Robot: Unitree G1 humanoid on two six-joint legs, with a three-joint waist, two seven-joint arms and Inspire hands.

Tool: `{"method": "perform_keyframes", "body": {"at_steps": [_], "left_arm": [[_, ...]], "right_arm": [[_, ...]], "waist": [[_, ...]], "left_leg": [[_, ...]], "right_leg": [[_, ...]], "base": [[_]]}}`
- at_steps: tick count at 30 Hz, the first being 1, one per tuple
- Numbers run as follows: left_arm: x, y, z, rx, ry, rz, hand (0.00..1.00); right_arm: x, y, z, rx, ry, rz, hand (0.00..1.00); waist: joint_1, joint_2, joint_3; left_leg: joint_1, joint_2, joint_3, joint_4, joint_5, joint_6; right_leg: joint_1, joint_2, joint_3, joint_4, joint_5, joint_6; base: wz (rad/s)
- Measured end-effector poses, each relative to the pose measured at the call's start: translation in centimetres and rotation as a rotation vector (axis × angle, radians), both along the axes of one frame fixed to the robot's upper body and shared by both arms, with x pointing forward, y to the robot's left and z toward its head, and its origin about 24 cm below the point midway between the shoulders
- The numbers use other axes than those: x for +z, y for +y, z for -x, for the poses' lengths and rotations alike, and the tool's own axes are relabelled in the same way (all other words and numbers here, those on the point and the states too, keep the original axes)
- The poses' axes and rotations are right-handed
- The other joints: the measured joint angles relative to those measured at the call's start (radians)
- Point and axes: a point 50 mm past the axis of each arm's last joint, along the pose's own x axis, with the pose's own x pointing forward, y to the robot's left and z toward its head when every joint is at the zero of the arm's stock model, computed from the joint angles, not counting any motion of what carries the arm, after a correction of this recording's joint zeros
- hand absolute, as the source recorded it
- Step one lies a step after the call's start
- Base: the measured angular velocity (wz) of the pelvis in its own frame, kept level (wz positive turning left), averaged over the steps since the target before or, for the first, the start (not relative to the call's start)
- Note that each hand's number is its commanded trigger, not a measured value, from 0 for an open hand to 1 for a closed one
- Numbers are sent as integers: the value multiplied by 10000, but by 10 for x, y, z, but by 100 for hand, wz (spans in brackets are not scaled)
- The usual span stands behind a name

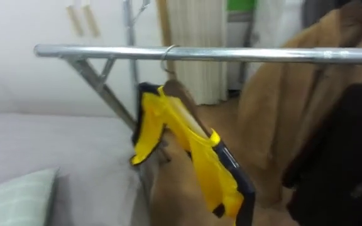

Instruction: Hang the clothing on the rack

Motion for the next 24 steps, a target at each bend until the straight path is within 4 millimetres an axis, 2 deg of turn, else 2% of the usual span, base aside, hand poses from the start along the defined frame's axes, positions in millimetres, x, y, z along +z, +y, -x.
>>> {"method": "perform_keyframes", "body": {"at_steps": [1,2,3,5,6,8,9,11,13,14,15,16,17,18,19,20,21,22,23,24], "left_arm": [[1,-3,-11,-186,-405,120,0],[2,-6,-18,-204,-727,291,0],[2,-6,-19,-262,-790,318,0],[3,-3,-20,-416,-736,318,0],[3,-2,-19,-464,-691,337,0],[2,-1,-15,-570,-511,446,0],[2,-1,-13,-566,-459,469,0],[1,-1,-6,-502,-307,519,0],[0,-4,-2,-316,-260,638,0],[0,-5,-3,-303,-308,634,0],[0,-6,-3,-274,-309,629,0],[0,-5,-3,-239,-321,603,0],[0,-2,-1,-42,-357,474,0],[1,-1,1,103,-377,420,0],[0,1,6,365,-322,400,0],[0,1,7,403,-287,385,0],[0,3,9,440,-323,341,0],[0,3,10,479,-350,366,0],[0,3,11,536,-367,397,0],[-1,2,12,616,-360,437,0]], "right_arm": [[-1,1,1,145,101,45,0],[-1,1,2,295,218,86,0],[-1,1,3,362,299,133,0],[-1,0,7,463,531,281,0],[-2,0,8,390,583,275,0],[-2,0,12,312,880,294,0],[-2,-1,13,292,936,295,0],[-2,-2,13,251,956,290,0],[-2,-4,14,175,929,315,0],[-2,-4,14,132,922,316,0],[-2,-4,13,130,913,319,0],[-2,-3,13,90,886,297,0],[-3,0,14,35,900,213,0],[-3,0,16,22,938,195,0],[-4,0,19,-247,954,122,0],[-4,0,21,-399,937,85,0],[-4,0,23,-706,907,-4,0],[-4,0,24,-984,882,-41,0],[-4,0,27,-1162,898,-34,0],[-5,0,34,-1430,990,-22,0]], "waist": [[22,-124,44],[126,-185,74],[149,-208,59],[44,-163,62],[-20,-154,55],[30,-173,62],[29,-169,61],[38,-201,71],[130,-225,54],[255,-225,30],[261,-243,15],[234,-334,42],[282,-446,-50],[310,-483,-114],[377,-466,-233],[362,-475,-255],[250,-521,-240],[203,-550,-208],[195,-529,-200],[99,-411,-193]], "left_leg": [[-148,156,1231,464,-113,420],[-163,325,2456,1320,-474,865],[-144,431,2894,1734,-658,962],[61,815,3709,3189,-1415,1028],[133,881,3842,3500,-1558,1053],[800,1093,4608,4077,-1945,956],[986,1084,4662,4055,-1979,929],[1500,914,4769,3537,-2128,775],[1891,603,4842,2394,-2433,716],[2014,382,4882,1751,-2511,825],[2047,288,4853,1433,-2525,849],[2125,120,4751,863,-2528,856],[2208,33,4751,502,-2530,674],[2221,21,4754,393,-2527,667],[2229,52,4702,264,-2526,670],[2243,49,4613,233,-2523,672],[2264,44,4448,227,-2336,663],[2268,29,4182,240,-2068,651],[2264,25,3993,283,-2056,659],[2217,20,3518,339,-2031,731]], "right_leg": [[-4,-132,-563,-12,-92,-167],[120,-228,-1104,-63,-149,-256],[170,-252,-1395,-87,-168,-298],[438,-264,-2679,-108,-332,-385],[491,-273,-3016,-96,-395,-395],[725,-263,-3982,-62,-567,-442],[762,-261,-4217,-59,-602,-437],[825,-292,-4718,64,-761,-398],[755,-289,-5217,161,-795,-417],[618,-331,-5320,291,-806,-397],[552,-358,-5408,354,-812,-386],[494,-436,-5602,537,-837,-339],[421,-582,-5603,712,-849,-286],[411,-599,-5602,752,-775,-163],[420,-548,-5417,734,-531,55],[434,-533,-5199,692,-431,48],[574,-501,-5070,565,-292,-101],[739,-508,-5072,499,-247,-131],[863,-489,-5028,435,-193,-60],[1042,-380,-4540,325,-82,147]], "base": [[140],[139],[141],[159],[167],[145],[131],[102],[65],[28],[25],[21],[17],[10],[18],[46],[65],[74],[92],[134]]}}
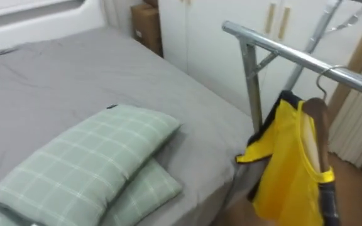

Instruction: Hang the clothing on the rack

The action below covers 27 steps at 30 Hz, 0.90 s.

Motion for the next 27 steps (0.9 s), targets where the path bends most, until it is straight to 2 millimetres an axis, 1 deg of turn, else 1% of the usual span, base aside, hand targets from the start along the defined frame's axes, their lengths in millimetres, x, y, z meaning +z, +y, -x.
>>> {"method": "perform_keyframes", "body": {"at_steps": [1,2,3,4,5,6,7,8,10,11,12,13,14,15,16,17,18,19,20,21,22,25,26,27], "left_arm": [[0,0,1,98,27,14,0],[0,1,1,140,12,3,0],[0,3,1,247,-10,-22,0],[0,1,4,592,-12,90,0],[-1,0,7,689,35,141,0],[-2,-1,14,824,164,173,0],[-2,0,20,950,277,160,0],[-1,0,23,969,355,146,0],[-2,0,29,1020,556,169,0],[-2,0,35,1064,728,161,0],[-2,0,37,1087,819,169,0],[-2,0,40,1106,968,202,0],[-2,0,41,1120,1014,216,0],[-2,-1,45,1144,1146,231,0],[-3,-1,49,1157,1331,279,0],[-3,-1,52,1182,1444,334,0],[-3,-1,52,1181,1457,335,0],[-3,-1,53,1184,1474,333,0],[-3,-1,52,1147,1482,348,0],[-3,-2,51,1104,1456,352,0],[-3,-1,48,937,1396,311,0],[-3,-2,40,507,1303,185,0],[-3,-4,32,314,1113,173,0],[-3,-4,30,295,1039,179,0]], "right_arm": [[-1,2,7,-269,95,-14,0],[-2,3,10,-450,138,-59,0],[-3,6,16,-692,250,-149,0],[-3,5,19,-822,339,-161,0],[-3,5,20,-900,378,-157,0],[-3,6,20,-1081,385,-189,0],[-4,8,22,-1186,421,-258,0],[-5,10,27,-1287,540,-272,0],[-5,10,29,-1302,772,-156,0],[-4,10,27,-1252,782,-77,0],[-4,10,25,-1245,733,-32,0],[-4,9,21,-1232,605,46,0],[-4,9,19,-1232,542,69,0],[-4,9,16,-1227,496,75,0],[-4,10,8,-1154,297,63,0],[-4,12,4,-1048,154,44,0],[-4,13,2,-970,97,26,0],[-4,16,-2,-858,-38,-33,0],[-4,19,-7,-796,-241,-104,0],[-4,20,-9,-750,-357,-141,0],[-4,23,-13,-553,-504,-211,0],[-5,24,-13,-354,-523,-273,0],[-5,24,-13,-200,-527,-288,0],[-5,25,-13,-130,-540,-280,0]], "waist": [[-266,-7,-12],[-404,-57,-4],[-475,-116,-1],[-444,-73,-8],[-379,-28,-19],[-366,-23,-29],[-451,-50,-13],[-512,-105,-1],[-430,-159,-14],[-302,-156,-5],[-249,-180,-5],[-159,-140,29],[-119,-145,45],[-51,-157,71],[-11,-164,92],[119,-157,136],[163,-175,150],[192,-209,169],[185,-268,198],[186,-266,204],[174,-273,240],[136,-287,229],[123,-240,207],[110,-219,191]], "left_leg": [[-95,-44,-643,87,43,83],[-173,-110,-955,153,71,138],[-246,-252,-1348,189,128,231],[-251,-398,-1690,188,177,318],[-249,-484,-1886,189,181,341],[-251,-649,-2278,200,233,415],[-266,-831,-2728,198,281,501],[-288,-1023,-3171,200,333,596],[-327,-1259,-3655,278,346,720],[-388,-1389,-3890,355,308,793],[-409,-1445,-4012,376,300,827],[-567,-1584,-4291,585,254,913],[-635,-1623,-4392,693,221,963],[-674,-1665,-4573,776,197,1008],[-739,-1722,-4708,899,149,1087],[-752,-1747,-4801,995,106,1141],[-760,-1766,-4822,1030,82,1162],[-781,-1838,-4897,1057,52,1192],[-856,-1886,-4938,1085,42,1207],[-917,-1891,-4952,1138,32,1217],[-987,-1899,-4977,1234,-4,1225],[-1162,-1895,-5117,1458,-92,1213],[-1307,-1867,-5186,1675,-178,1193],[-1380,-1868,-5252,1758,-212,1175]], "right_leg": [[172,206,1174,-182,89,264],[235,299,1927,-254,50,352],[367,459,2944,-336,-55,515],[563,507,3161,-471,-153,697],[654,486,3100,-494,-147,695],[811,431,3094,-495,-156,713],[976,428,3429,-479,-175,744],[1146,456,3988,-470,-225,821],[1339,455,4534,-468,-227,821],[1409,464,4537,-470,-227,821],[1442,437,4512,-467,-222,816],[1475,411,4520,-464,-218,808],[1499,397,4559,-459,-217,806],[1538,374,4813,-462,-218,805],[1558,379,5137,-469,-220,804],[1594,427,5534,-519,-209,804],[1637,440,5652,-599,-201,805],[1683,440,5834,-717,-200,804],[1691,427,5897,-816,-193,815],[1671,430,5887,-820,-192,816],[1665,429,5871,-828,-192,818],[1653,474,5837,-844,-192,819],[1618,534,5860,-837,-201,825],[1593,561,5858,-822,-216,825]], "base": [[157],[176],[146],[120],[89],[98],[143],[135],[103],[73],[64],[54],[61],[49],[38],[21],[10],[11],[10],[9],[11],[14],[13],[19]]}}
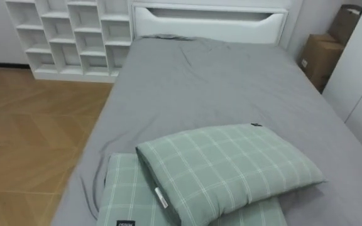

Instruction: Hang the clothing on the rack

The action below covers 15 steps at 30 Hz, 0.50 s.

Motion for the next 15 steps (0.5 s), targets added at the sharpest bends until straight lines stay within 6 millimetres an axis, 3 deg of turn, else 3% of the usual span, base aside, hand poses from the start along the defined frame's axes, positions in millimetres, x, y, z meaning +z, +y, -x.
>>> {"method": "perform_keyframes", "body": {"at_steps": [2,8,13,14,15], "left_arm": [[1,0,-17,-98,-437,-15,0],[4,1,-43,-251,-1245,-21,0],[3,1,-36,-211,-1114,-101,0],[2,1,-32,-178,-1045,-114,0],[2,0,-30,-161,-998,-107,0]], "right_arm": [[0,1,0,185,-88,11,0],[-1,3,3,80,-94,-106,0],[-2,0,17,-246,252,-109,0],[-2,0,21,-260,352,-98,0],[-2,0,23,-269,392,-92,0]], "waist": [[-169,-73,1],[-406,-155,-11],[-532,-135,-32],[-516,-97,-100],[-499,-100,-111]], "left_leg": [[-291,-11,-320,250,-20,-32],[-591,-5,-617,766,-201,-275],[-539,43,-528,724,-159,-408],[-412,51,-490,577,-110,-444],[-351,54,-462,493,-80,-458]], "right_leg": [[-128,105,5,66,-7,-9],[-46,320,10,5,-209,-109],[-134,291,35,45,-495,-329],[-135,248,88,37,-503,-345],[-130,229,138,42,-508,-356]], "base": [[35],[14],[4],[-10],[-20]]}}
